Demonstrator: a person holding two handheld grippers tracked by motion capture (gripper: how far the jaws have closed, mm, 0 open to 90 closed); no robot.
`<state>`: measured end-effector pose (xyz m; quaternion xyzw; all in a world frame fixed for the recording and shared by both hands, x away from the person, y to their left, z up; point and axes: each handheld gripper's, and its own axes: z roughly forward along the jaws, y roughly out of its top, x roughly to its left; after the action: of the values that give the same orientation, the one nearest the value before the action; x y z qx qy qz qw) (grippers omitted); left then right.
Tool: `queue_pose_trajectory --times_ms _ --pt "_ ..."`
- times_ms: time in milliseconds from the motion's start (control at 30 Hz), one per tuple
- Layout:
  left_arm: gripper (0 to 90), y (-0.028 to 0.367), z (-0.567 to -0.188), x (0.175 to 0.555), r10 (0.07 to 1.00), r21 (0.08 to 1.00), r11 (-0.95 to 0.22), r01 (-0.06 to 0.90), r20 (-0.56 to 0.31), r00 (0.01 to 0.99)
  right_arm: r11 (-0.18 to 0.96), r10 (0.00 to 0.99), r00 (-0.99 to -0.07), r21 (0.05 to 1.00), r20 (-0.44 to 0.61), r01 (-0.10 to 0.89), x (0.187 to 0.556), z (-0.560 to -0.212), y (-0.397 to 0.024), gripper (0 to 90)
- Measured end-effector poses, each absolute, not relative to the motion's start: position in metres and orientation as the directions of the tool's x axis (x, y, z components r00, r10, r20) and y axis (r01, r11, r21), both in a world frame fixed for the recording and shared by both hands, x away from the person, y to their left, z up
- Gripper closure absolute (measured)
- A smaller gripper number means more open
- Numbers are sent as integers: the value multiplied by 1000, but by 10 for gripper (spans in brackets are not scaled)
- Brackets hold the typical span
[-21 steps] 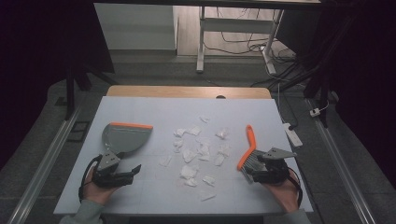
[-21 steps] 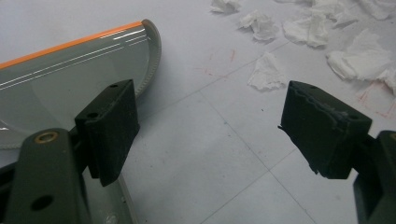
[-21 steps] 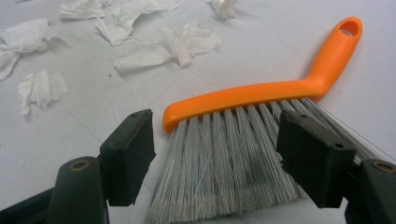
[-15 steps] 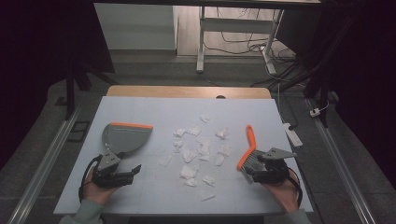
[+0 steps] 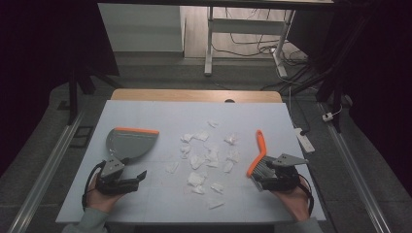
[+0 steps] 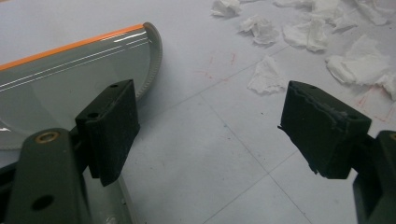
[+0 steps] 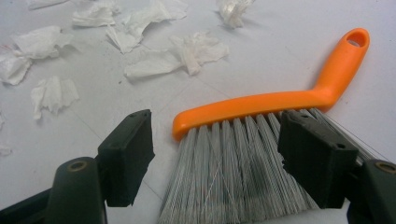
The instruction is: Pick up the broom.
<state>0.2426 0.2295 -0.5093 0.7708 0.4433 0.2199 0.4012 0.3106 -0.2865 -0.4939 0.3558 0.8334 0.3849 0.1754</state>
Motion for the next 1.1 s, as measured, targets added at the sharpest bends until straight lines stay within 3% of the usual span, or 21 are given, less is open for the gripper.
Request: queue_pose_trajectory --times_ms 233,667,867,1100 --pt "201 224 -510 244 835 811 -299 503 -32 549 465 751 -657 764 -72 447 309 -485 -280 265" --pt "205 227 -510 248 828 805 -289 519 -63 558 384 813 -582 727 26 569 365 -438 -268 289" --pt "205 229 -510 250 839 806 -270 527 -71 539 380 847 -529 640 48 668 394 -436 -268 287" --pt "204 231 -511 251 838 804 -267 532 -80 540 343 914 -404 465 36 816 430 -445 -269 295"
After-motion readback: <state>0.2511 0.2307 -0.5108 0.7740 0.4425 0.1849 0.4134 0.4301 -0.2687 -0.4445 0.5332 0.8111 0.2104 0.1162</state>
